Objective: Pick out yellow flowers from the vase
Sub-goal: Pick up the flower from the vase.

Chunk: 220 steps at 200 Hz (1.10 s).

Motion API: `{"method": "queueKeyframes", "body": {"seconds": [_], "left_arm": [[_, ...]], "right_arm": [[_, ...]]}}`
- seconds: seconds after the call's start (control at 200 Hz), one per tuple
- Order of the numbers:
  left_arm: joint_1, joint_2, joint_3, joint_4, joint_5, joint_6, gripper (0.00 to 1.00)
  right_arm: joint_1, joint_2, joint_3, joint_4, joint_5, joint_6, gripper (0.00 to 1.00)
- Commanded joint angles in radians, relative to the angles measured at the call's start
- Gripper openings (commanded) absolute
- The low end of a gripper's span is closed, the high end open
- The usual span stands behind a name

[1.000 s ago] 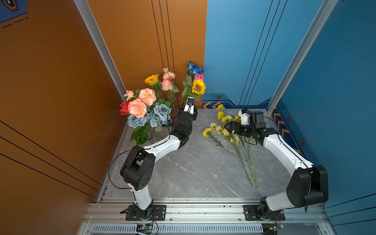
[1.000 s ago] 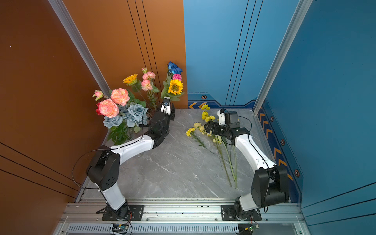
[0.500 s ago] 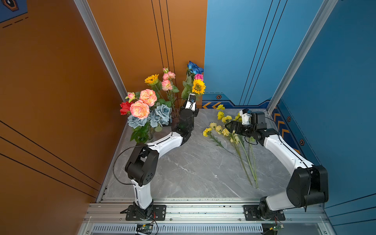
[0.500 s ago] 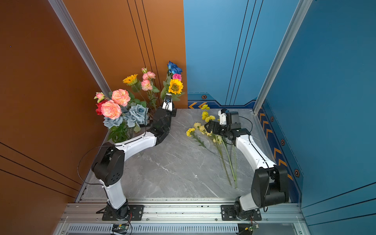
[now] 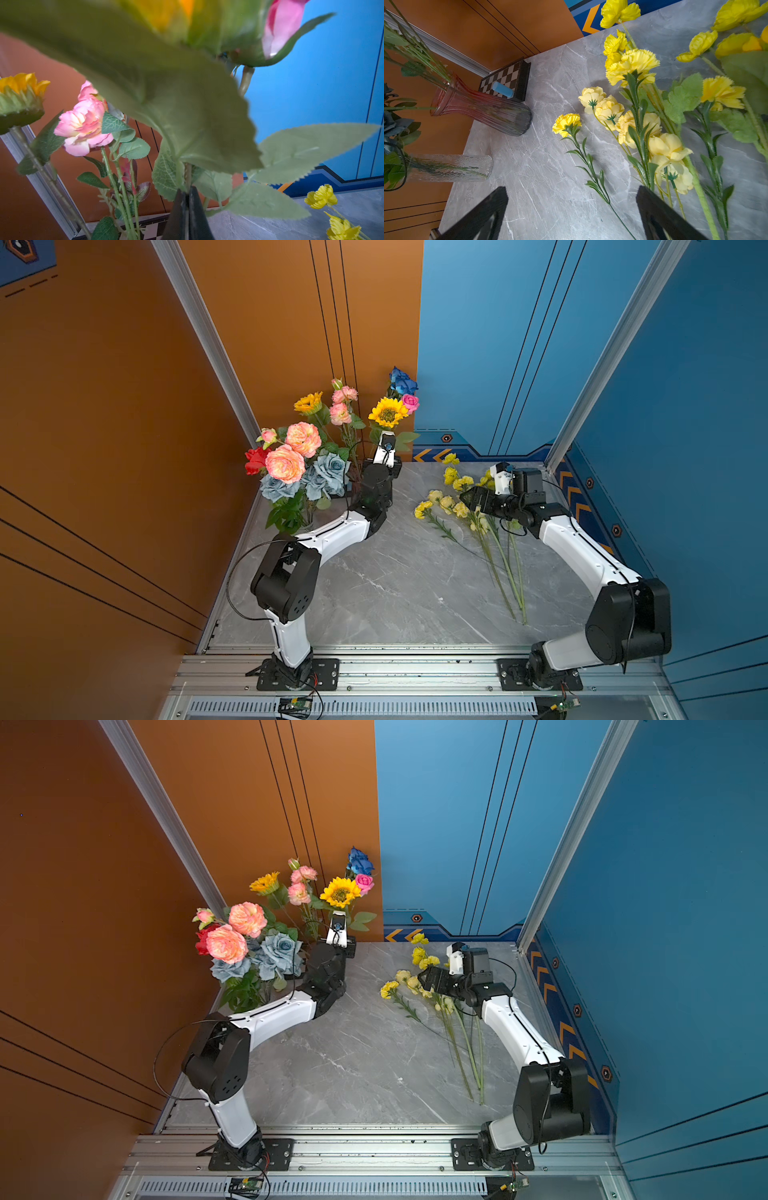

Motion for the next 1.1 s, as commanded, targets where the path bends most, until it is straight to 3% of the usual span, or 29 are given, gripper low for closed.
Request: {"method": "queueKeyframes", "body": {"seconds": [0.0, 0.465, 1.096], "left_arm": [[-0.006, -0.051, -0.032, 0.014, 0.007, -0.008, 0.00], [-0.023, -0.126, -0.027, 0.014, 0.034, 0.049, 0.00], [-0.032, -0.179, 0.099, 0.007, 0.059, 0.122, 0.00]], "right_arm": [[-0.003, -0.031, -0.009, 0.023, -0.017, 0.014, 1.00], [0.014, -0.029, -0.003, 0.023, -0.028, 0.014, 1.00], [0.111, -0.079, 0.029, 0.042, -0.045, -0.031, 1.00]]}}
